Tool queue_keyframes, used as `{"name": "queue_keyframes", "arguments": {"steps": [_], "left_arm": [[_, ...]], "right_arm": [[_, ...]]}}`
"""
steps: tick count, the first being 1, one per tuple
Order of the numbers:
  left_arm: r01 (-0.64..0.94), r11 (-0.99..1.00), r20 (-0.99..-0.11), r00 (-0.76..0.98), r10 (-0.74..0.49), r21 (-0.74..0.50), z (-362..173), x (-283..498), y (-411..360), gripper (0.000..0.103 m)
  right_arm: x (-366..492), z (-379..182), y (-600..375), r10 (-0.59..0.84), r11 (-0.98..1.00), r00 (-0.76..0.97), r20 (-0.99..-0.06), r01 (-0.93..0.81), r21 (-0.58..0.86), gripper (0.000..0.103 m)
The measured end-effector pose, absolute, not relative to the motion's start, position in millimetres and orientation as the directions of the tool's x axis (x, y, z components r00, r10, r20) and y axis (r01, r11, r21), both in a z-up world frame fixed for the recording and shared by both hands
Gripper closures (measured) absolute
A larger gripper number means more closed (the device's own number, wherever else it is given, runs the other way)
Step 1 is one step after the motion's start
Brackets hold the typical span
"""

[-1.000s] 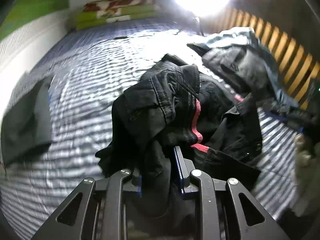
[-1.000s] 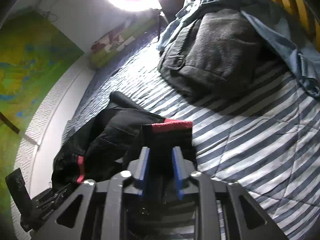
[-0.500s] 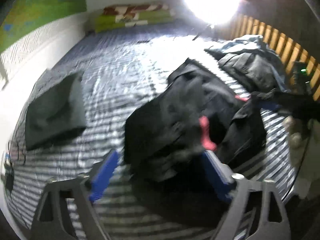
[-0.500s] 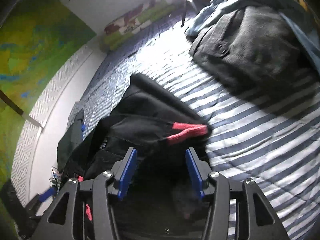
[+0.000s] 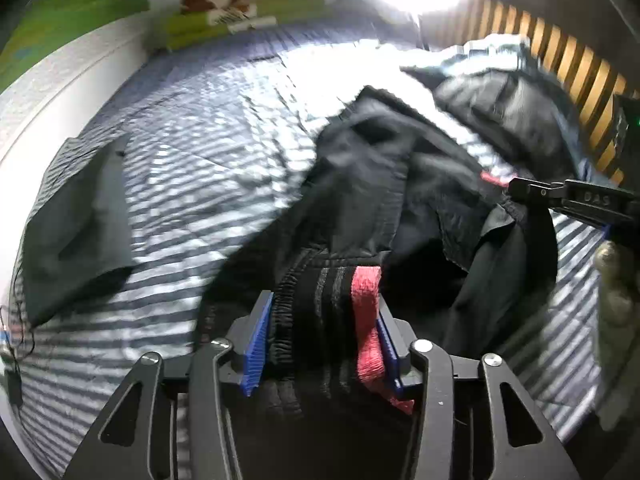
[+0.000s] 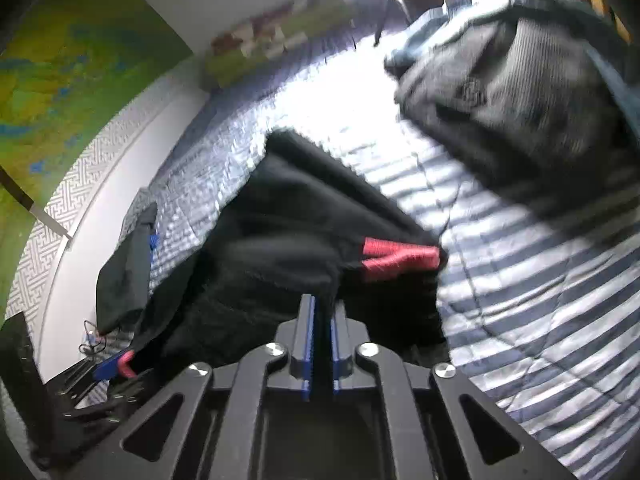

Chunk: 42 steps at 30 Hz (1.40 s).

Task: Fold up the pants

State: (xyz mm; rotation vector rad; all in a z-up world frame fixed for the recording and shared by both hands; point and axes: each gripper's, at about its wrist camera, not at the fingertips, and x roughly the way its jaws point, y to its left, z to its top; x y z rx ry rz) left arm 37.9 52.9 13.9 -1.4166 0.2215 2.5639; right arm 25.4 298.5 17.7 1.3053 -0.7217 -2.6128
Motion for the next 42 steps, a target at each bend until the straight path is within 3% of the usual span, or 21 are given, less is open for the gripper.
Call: {"name": "queue_keyframes", "arguments": {"steps": [5, 8, 9, 10, 11, 16, 20, 22, 24, 26, 29, 31, 33, 37, 42], "left_arm": [[-0.151, -0.985, -0.787, -0.596, 0.156, -0.080, 60.6, 81.9, -19.0, 0.062], [-0.033, -0.983, -0.754, -0.637, 0.159, -0.179, 76.6, 106.9, -78.8, 0.071], [-0.001, -0.978, -0.747, -0.646, 0.159, -0.208, 79.5, 114.5, -95.9, 0.076], [0.038, -0.970, -0.735, -0.659, 0.157, -0.240, 81.9, 124.6, -116.3, 0.095], [0.085, -0.960, -0.728, -0.671, 0.143, -0.266, 83.1, 136.5, -139.0, 0.098], [0.262, -0.913, -0.749, -0.659, 0.066, -0.312, 63.7, 181.2, -225.2, 0.098], [0.400, -0.873, -0.781, -0.624, -0.037, -0.278, 44.0, 206.8, -267.8, 0.099], [0.430, -0.859, -0.791, -0.610, -0.049, -0.278, 41.2, 215.2, -281.5, 0.098], [0.442, -0.854, -0.793, -0.607, -0.059, -0.275, 40.8, 218.8, -286.0, 0.098], [0.445, -0.861, -0.785, -0.613, -0.092, -0.247, 47.0, 218.8, -282.5, 0.097], [0.386, -0.886, -0.771, -0.634, -0.053, -0.257, 55.0, 209.3, -261.2, 0.080], [0.306, -0.920, -0.768, -0.640, -0.008, -0.245, 57.8, 190.7, -233.7, 0.041], [0.234, -0.946, -0.763, -0.646, 0.022, -0.225, 59.6, 178.0, -205.9, 0.025], [0.070, -0.983, -0.791, -0.604, 0.092, -0.168, 54.5, 130.9, -130.5, 0.021], [-0.075, -0.994, -0.811, -0.576, 0.106, -0.077, 40.4, 68.9, -39.5, 0.016]], "right_arm": [[38.9, 85.3, 270.1, -0.314, -0.897, -0.730, -0.606, 0.020, 0.441, 0.100], [33.1, 134.2, 220.5, -0.336, -0.919, -0.755, -0.562, 0.131, 0.373, 0.100], [31.0, 144.4, 206.7, -0.346, -0.920, -0.757, -0.554, 0.160, 0.357, 0.100], [27.4, 159.3, 183.7, -0.359, -0.923, -0.758, -0.544, 0.202, 0.329, 0.100], [24.3, 175.2, 153.9, -0.379, -0.921, -0.758, -0.531, 0.254, 0.294, 0.100], [17.7, 214.1, 4.4, -0.528, -0.842, -0.691, -0.493, 0.500, 0.201, 0.100], [0.1, 188.3, -143.3, -0.650, -0.690, -0.468, -0.599, 0.693, 0.207, 0.099], [3.6, 174.0, -190.8, -0.585, -0.700, -0.488, -0.648, 0.708, 0.098, 0.092], [7.4, 170.8, -201.5, -0.597, -0.678, -0.467, -0.652, 0.729, 0.098, 0.068], [7.9, 173.8, -185.9, -0.641, -0.655, -0.439, -0.629, 0.740, 0.151, 0.063], [4.5, 178.4, -132.3, -0.660, -0.681, -0.455, -0.597, 0.698, 0.221, 0.061], [-2.2, 172.9, -81.6, -0.658, -0.714, -0.475, -0.584, 0.641, 0.282, 0.055], [-8.8, 156.4, -20.0, -0.604, -0.782, -0.534, -0.592, 0.541, 0.309, 0.054], [-24.6, 94.7, 104.9, -0.392, -0.919, -0.608, -0.690, 0.286, 0.270, 0.052], [-37.0, 36.3, 186.8, -0.394, -0.909, -0.562, -0.728, 0.122, 0.397, 0.052]]}}
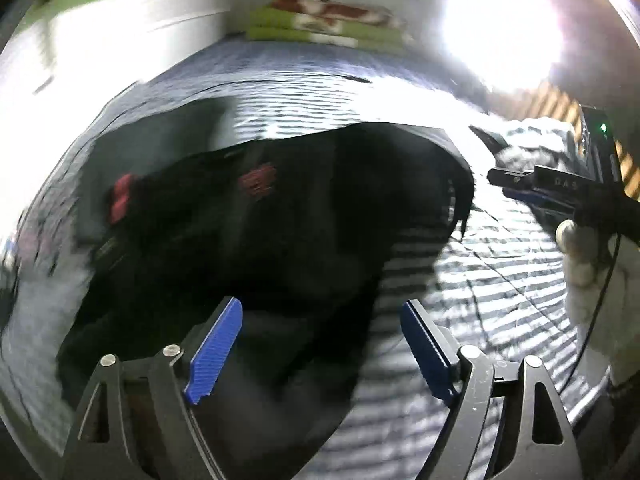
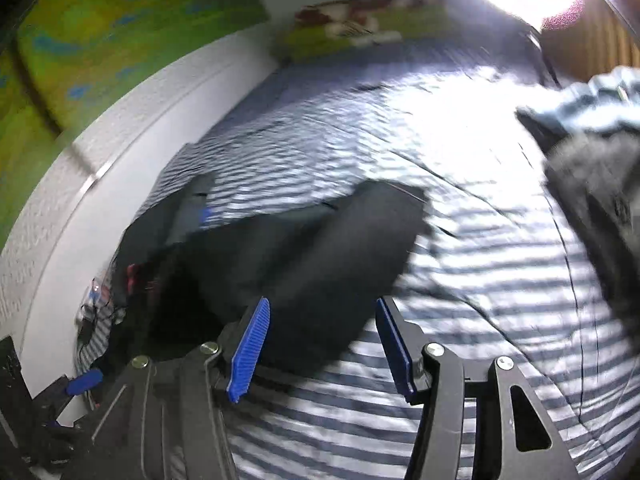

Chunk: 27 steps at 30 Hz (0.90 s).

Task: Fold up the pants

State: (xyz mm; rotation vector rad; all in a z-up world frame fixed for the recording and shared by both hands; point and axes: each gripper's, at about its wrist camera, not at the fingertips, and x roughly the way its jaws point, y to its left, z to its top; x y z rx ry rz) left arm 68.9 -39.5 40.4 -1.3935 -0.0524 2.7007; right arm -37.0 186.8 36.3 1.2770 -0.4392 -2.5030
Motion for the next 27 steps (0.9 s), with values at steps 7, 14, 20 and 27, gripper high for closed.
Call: {"name": "queue_keyframes", "arguments": {"steps": [7, 14, 20, 27], "left_arm": [[-0.113, -0.982, -0.829, -0.555, -0.061, 0.148, -14.3, -5.6, 21.6, 0.014], [-0.013, -0.999, -0.849, -0.527, -0.034, 0.048, -17.4, -26.0, -15.3, 0.103], [0.007, -0.999, -0.847, -0.531, 0.028, -0.037, -4.2, -22.1, -26.8, 0.103], [-0.011, -0.999, -0.820, -0.572, 0.035, -0.035, 18.5, 6.5, -47.9, 0.103]], "right_arm": [[-55.0, 8.1, 187.2, -0.555, -0.820, -0.467, -0.688, 0.169, 0.547, 0.049], [-30.5, 15.4, 154.5, -0.619, -0.785, -0.469, -0.630, 0.332, 0.523, 0.040], [-48.3, 18.4, 107.1, -0.383, -0.916, -0.569, -0.727, 0.333, 0.222, 0.047], [-38.1, 67.1, 121.0, -0.315, -0.945, -0.665, -0.677, 0.286, 0.160, 0.100]]}}
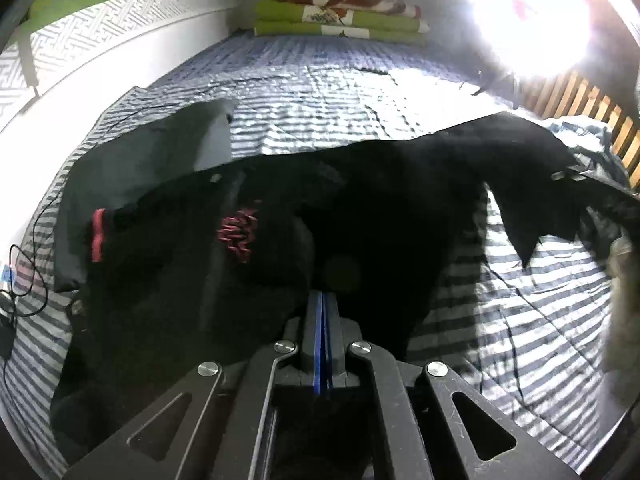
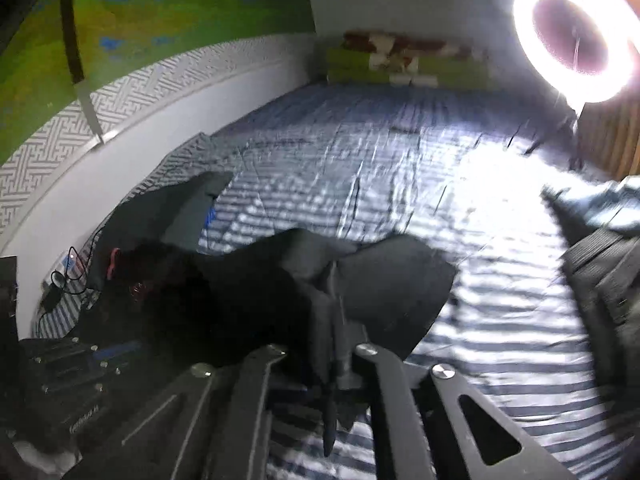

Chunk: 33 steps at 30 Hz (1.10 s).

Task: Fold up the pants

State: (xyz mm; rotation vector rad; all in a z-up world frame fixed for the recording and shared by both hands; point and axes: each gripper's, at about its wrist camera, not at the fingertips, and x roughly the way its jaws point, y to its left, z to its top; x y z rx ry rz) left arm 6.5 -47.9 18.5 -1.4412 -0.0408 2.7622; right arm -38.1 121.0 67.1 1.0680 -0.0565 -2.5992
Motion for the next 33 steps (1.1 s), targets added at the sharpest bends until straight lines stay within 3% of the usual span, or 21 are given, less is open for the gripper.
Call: {"name": "queue_keyframes", "arguments": {"steps": [7, 10, 13, 16, 17, 20, 22, 27, 29, 31, 33], "left_arm": [[-0.024, -0.998, -0.782, -0.619, 0.066, -0.066, 51.5, 55.1, -85.8, 0.103], [-0.026, -0.994, -0.772, -0.628, 0.102, -0.111, 57.6, 73.9, -100.0, 0.103], [-0.035, -0.993, -0.772, -0.626, 0.110, -0.113, 54.3, 79.4, -105.8, 0.103], [-0.026, -0.994, -0.789, -0.607, 0.098, -0.104, 43.9, 76.6, -109.5, 0.100], [-0.019, -0.993, -0.795, -0.598, 0.104, -0.116, 39.4, 71.8, -113.0, 0.099], [-0.003, -0.993, -0.797, -0.596, 0.099, -0.122, 37.1, 72.1, -122.5, 0.095], [0.015, -0.993, -0.791, -0.606, 0.082, -0.115, 39.3, 78.5, -134.1, 0.086], [0.107, -0.988, -0.786, -0.618, 0.021, -0.111, 44.5, 86.0, -171.7, 0.073], [0.149, -0.979, -0.785, -0.619, 0.015, -0.136, 47.3, 89.2, -191.5, 0.061], [0.185, -0.973, -0.780, -0.626, -0.009, -0.138, 50.9, 89.1, -208.0, 0.036], [0.194, -0.971, -0.775, -0.632, -0.016, -0.138, 55.4, 84.9, -219.1, 0.029]], "right_arm": [[34.7, 163.3, 137.3, -0.373, -0.914, -0.678, -0.634, 0.387, 0.124, 0.100], [47.0, 184.8, 142.0, -0.375, -0.909, -0.658, -0.653, 0.400, 0.119, 0.100], [17.4, 181.4, 147.7, -0.274, -0.942, -0.647, -0.711, 0.330, 0.062, 0.099], [-68.7, 120.1, 171.6, -0.058, -0.986, -0.540, -0.839, 0.162, -0.037, 0.070], [-91.7, 100.3, 182.4, 0.001, -0.989, -0.512, -0.859, 0.126, -0.076, 0.056], [-119.1, 70.8, 221.8, 0.012, -1.000, -0.472, -0.881, 0.014, -0.021, 0.053], [-117.8, 68.6, 236.4, -0.078, -0.997, -0.487, -0.870, 0.021, 0.078, 0.053], [-108.5, 74.2, 263.0, -0.105, -0.992, -0.545, -0.832, 0.004, 0.123, 0.048], [-99.4, 77.3, 282.5, -0.147, -0.981, -0.575, -0.805, -0.022, 0.195, 0.048], [-77.4, 79.9, 294.6, -0.212, -0.961, -0.596, -0.775, -0.015, 0.274, 0.048], [-63.1, 72.8, 301.1, -0.266, -0.946, -0.590, -0.762, 0.009, 0.324, 0.045]]}}
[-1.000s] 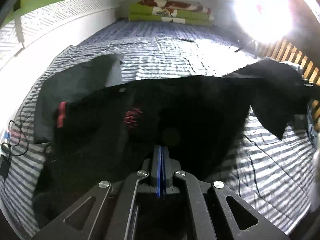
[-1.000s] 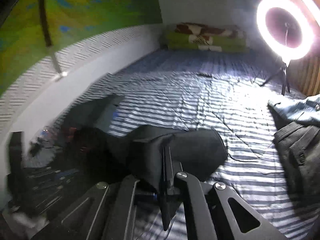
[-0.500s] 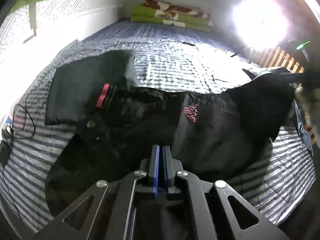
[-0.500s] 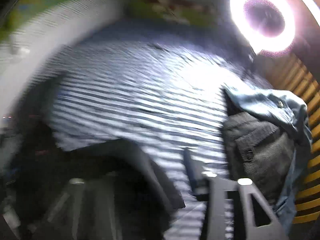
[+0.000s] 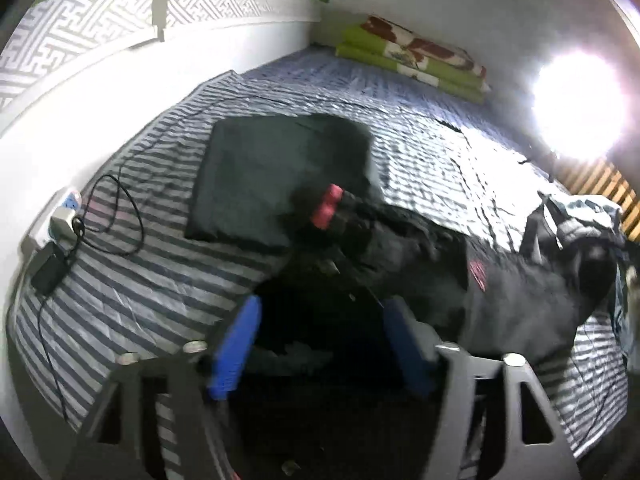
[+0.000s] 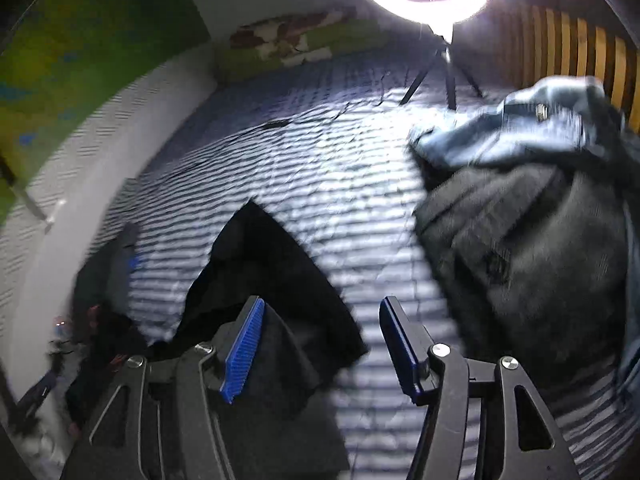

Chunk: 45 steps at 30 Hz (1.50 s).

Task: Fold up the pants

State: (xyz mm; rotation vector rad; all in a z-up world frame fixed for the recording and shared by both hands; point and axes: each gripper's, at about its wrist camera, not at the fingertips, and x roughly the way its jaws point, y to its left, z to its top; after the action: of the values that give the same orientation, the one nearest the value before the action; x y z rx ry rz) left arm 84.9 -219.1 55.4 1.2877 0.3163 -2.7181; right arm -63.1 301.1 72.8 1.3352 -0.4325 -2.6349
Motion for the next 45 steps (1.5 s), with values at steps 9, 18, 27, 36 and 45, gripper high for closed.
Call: {"name": "queue_keyframes", "arguments": {"steps": [9, 18, 27, 36, 45], "left_arm": [[0.197, -0.971, -0.838, -0.545, 0.003, -0.132, 30.2, -23.3, -239.2, 0.021], [0.177, -0.978, -0.886, -0.463, 0.014, -0.108, -26.7, -97.2, -220.7, 0.042], [0.189, -0.976, -0.839, -0.544, -0.013, -0.108, 1.5, -65.7, -217.1, 0.100], [0.236, -0.953, -0.695, -0.718, -0.041, -0.188, 91.2, 22.7, -248.1, 0.103], [0.176, -0.973, -0.740, -0.673, -0.009, -0.149, 102.7, 14.9, -261.9, 0.102]], "right_arm": [[-32.6, 32.4, 280.0, -0.408, -0.899, -0.559, -0.722, 0.107, 0.425, 0.039], [-39.1, 19.4, 275.8, -0.434, -0.882, -0.591, -0.680, 0.123, 0.455, 0.039], [-6.9, 55.3, 282.5, -0.415, -0.893, -0.631, -0.656, 0.145, 0.425, 0.102], [69.2, 136.3, 294.3, -0.375, -0.919, -0.709, -0.597, 0.197, 0.343, 0.102], [37.0, 153.7, 268.3, -0.207, -0.978, -0.677, -0.707, 0.157, 0.137, 0.102]]}}
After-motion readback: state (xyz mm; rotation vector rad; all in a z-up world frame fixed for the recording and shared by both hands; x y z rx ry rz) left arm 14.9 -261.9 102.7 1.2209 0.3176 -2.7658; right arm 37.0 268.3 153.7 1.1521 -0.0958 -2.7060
